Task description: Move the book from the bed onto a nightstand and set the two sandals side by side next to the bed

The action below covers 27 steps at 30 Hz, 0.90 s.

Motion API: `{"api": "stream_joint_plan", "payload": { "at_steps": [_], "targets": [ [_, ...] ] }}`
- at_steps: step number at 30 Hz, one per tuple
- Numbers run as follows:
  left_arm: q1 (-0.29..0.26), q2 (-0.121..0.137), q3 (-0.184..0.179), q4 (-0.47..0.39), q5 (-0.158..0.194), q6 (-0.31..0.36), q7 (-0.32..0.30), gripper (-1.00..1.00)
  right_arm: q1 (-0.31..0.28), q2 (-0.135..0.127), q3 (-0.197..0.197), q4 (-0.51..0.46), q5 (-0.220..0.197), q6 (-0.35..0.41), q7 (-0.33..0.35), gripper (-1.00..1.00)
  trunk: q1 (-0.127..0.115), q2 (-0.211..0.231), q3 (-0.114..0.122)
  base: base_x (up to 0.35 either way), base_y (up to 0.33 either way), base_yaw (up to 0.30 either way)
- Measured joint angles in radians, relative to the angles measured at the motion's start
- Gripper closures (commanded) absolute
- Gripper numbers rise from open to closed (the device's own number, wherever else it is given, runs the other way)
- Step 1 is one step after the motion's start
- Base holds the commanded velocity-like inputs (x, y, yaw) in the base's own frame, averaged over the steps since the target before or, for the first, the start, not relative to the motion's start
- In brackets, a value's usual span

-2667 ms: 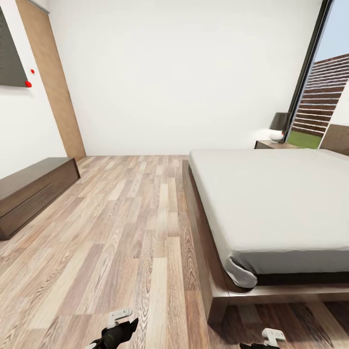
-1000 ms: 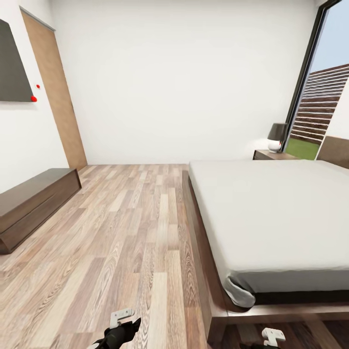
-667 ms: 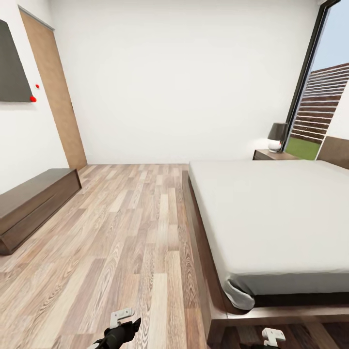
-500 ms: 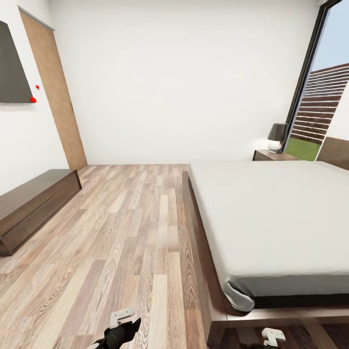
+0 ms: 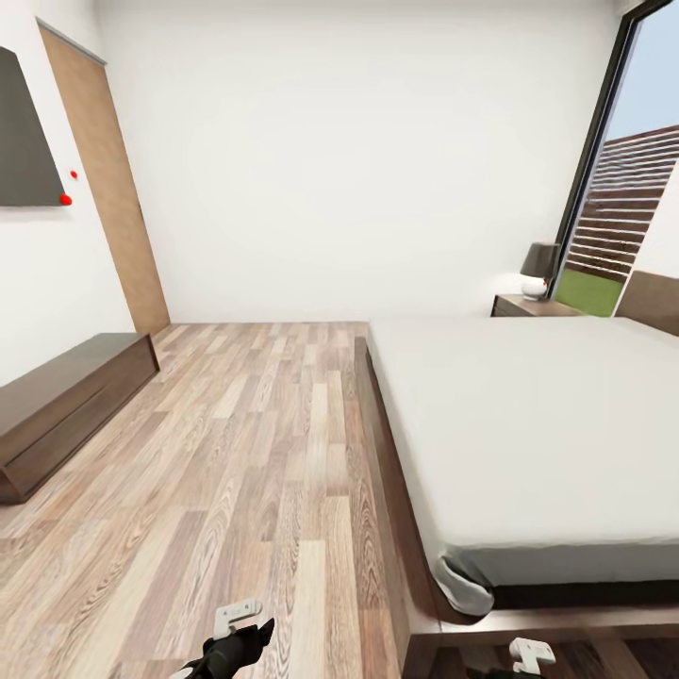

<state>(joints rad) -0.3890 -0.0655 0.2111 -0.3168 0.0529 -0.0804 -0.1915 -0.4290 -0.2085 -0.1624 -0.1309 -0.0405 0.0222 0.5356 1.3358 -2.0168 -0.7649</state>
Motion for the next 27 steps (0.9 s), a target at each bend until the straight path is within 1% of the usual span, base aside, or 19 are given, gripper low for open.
{"api": "stream_joint_plan", "payload": {
  "at_steps": [10,13,16,27],
  "targets": [
    [0.0,0.0,0.0,0.0,0.0,0.0,0.0,-1.0,0.0,0.0,0.0,0.0,0.0,0.0,0.0,-1.0,-0.038,0.07,0.031,0.0,0.0,-0.002],
    [0.0,0.0,0.0,0.0,0.0,0.0,0.0,-1.0,0.0,0.0,0.0,0.0,0.0,0.0,0.0,-1.0,-0.05,0.091,0.041,0.0,0.0,-0.077],
    [0.0,0.0,0.0,0.0,0.0,0.0,0.0,-1.0,0.0,0.0,0.0,0.0,0.001,0.0,0.001,-1.0,-0.061,0.112,0.051,0.0,0.0,-0.217],
    [0.0,0.0,0.001,0.0,0.0,-0.002,-0.001,-1.0,0.0,0.0,0.0,0.0,0.001,0.0,0.001,-1.0,-0.061,0.112,0.057,0.0,0.0,-0.285]
  ]
}}
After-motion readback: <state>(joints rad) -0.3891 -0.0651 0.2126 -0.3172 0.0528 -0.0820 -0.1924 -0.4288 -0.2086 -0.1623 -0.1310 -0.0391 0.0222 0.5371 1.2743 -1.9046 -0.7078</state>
